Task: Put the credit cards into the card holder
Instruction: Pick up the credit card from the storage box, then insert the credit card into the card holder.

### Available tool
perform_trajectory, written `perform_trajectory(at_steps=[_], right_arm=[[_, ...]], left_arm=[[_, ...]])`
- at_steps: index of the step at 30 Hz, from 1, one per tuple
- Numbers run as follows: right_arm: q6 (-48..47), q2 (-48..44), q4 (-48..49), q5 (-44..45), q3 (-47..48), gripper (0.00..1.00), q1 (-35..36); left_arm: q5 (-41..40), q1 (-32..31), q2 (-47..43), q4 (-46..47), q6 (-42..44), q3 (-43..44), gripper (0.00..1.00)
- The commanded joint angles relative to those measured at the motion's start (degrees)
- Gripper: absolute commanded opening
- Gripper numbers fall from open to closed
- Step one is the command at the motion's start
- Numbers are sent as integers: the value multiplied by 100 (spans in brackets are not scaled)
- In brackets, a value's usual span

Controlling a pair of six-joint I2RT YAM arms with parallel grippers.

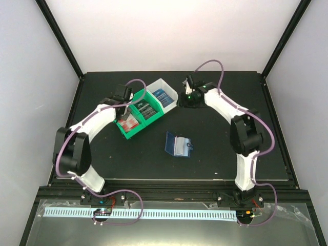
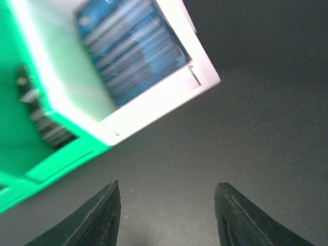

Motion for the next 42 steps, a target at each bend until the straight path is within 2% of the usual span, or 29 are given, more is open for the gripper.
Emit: perform_trajectory(at_steps=[1, 7, 9, 14, 18, 22, 26, 29, 34, 42], right_arm=[[69, -865, -36, -310, -294, 53, -3], [226, -1993, 287, -1144, -1178, 65, -1], [316, -2432, 624, -1522, -1654, 69, -3], [648, -3365, 1064, -1819, -2767, 71, 5], [858, -3818, 720, -1422, -3598, 61, 33], [886, -4065, 881, -950, -4484, 52, 320], [948, -3793, 1163, -668, -4938, 28, 547], [903, -3689, 1549, -646, -5209, 19, 601], [731, -3265, 1880, -713, -5185, 14, 606], [837, -2958, 2208, -718, -5067, 13, 731]], left_arm=[[281, -87, -723, -1126, -784, 328, 2], [1389, -694, -1745, -1912, -1496, 678, 2], [2406, -878, -2114, -1945, -1770, 789, 2], [4771, -1203, -2850, -932, -2922, 258, 2], [5463, -1527, -3081, 306, -3895, -706, 2], [5515, -1939, -3000, 1278, -4304, -1459, 2], [5336, -2395, -2551, 1753, -4428, -1731, 2], [5087, -2669, -2158, 1854, -4453, -1787, 2], [4467, -2806, -1514, 1783, -4592, -1846, 2], [3654, -2809, -1179, 1300, -4647, -1757, 2]])
